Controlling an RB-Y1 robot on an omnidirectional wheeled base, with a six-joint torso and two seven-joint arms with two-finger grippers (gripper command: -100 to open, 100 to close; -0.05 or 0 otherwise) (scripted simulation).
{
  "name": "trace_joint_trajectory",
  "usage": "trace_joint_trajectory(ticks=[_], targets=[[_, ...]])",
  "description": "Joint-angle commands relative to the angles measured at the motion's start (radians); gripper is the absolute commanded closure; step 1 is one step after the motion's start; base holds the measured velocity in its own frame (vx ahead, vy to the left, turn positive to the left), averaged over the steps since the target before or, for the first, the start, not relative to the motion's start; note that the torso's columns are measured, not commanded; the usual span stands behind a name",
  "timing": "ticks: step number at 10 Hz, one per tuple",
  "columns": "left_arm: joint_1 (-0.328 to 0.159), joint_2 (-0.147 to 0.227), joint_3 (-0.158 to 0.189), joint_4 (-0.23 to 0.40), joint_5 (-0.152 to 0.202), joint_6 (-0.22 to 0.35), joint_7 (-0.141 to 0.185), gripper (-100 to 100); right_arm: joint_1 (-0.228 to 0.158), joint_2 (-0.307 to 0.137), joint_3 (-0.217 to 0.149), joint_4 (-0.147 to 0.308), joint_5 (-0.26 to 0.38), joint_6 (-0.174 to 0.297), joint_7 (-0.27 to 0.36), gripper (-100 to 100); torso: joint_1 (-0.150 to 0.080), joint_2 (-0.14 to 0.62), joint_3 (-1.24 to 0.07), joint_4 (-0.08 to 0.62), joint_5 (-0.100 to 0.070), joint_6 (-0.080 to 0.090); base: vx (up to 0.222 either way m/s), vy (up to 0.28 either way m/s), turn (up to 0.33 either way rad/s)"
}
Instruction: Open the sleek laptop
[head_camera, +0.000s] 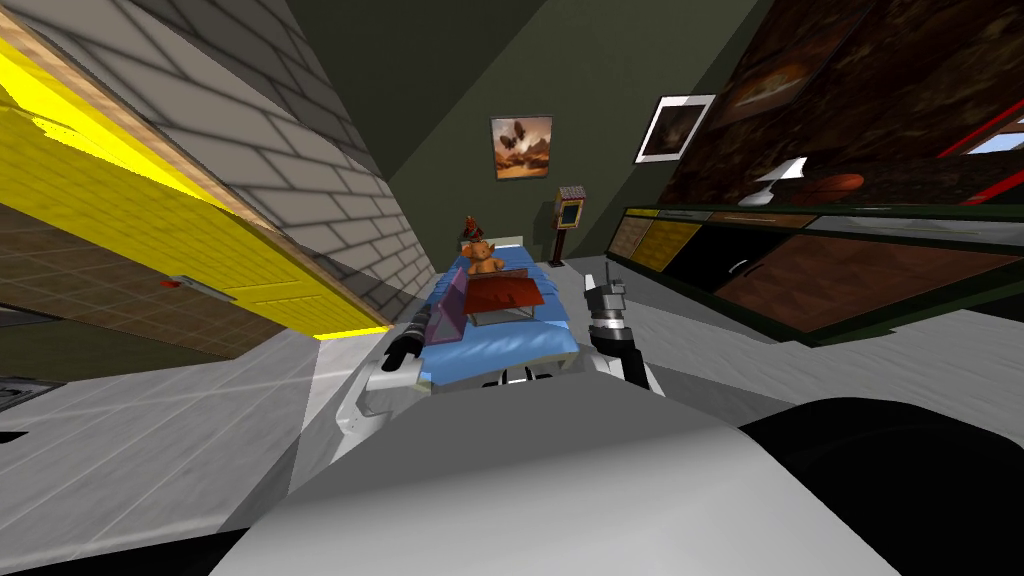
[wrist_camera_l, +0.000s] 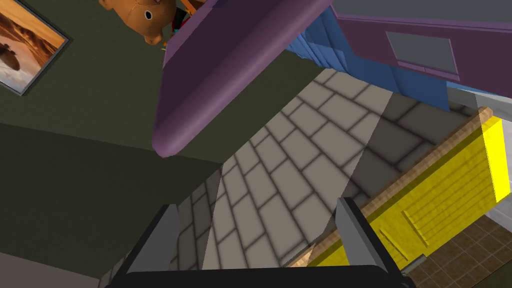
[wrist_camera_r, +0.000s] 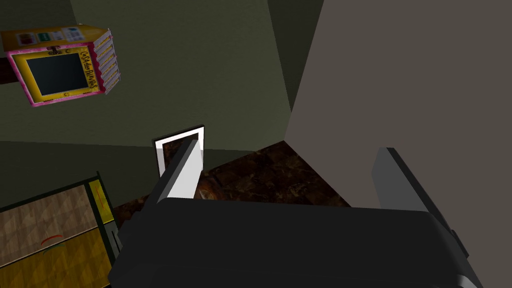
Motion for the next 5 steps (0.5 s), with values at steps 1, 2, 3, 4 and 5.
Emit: trace_joint_trajectory(ticks=[1,2,3,4,5], targets=[[0.010,0.016,0.004,-0.006,-0.048,-0.012,-0.034,-100,0.000,0.000,0.000,0.000,0.000,0.000,0.000,0,-0.001,-0.001,0.000,0.000,0.000,0.000,0.010,-0.173,0.007],[0.013,0.022,0.005,-0.007,-0.064,-0.016,-0.045,-100,0.000,0.000,0.000,0.000,0.000,0.000,0.000,0,0.000,0.000,0.000,0.000,0.000,0.000,0.011,-0.157,0.004],[0.017,0.030,0.007,-0.008,-0.085,-0.022,-0.059,-100,0.000,0.000,0.000,0.000,0.000,0.000,0.000,0,0.000,-0.001,0.000,0.000,0.000,0.000,0.022,-0.165,0.003],[0.019,0.035,0.009,-0.009,-0.101,-0.026,-0.070,-100,0.000,0.000,0.000,0.000,0.000,0.000,0.000,0,0.000,-0.001,-0.001,0.000,0.000,0.000,0.017,-0.149,0.006],[0.022,0.041,0.010,-0.009,-0.117,-0.031,-0.080,-100,0.000,0.000,0.000,0.000,0.000,0.000,0.000,0,0.000,-0.001,0.000,0.000,0.000,0.000,0.006,-0.116,0.004]])
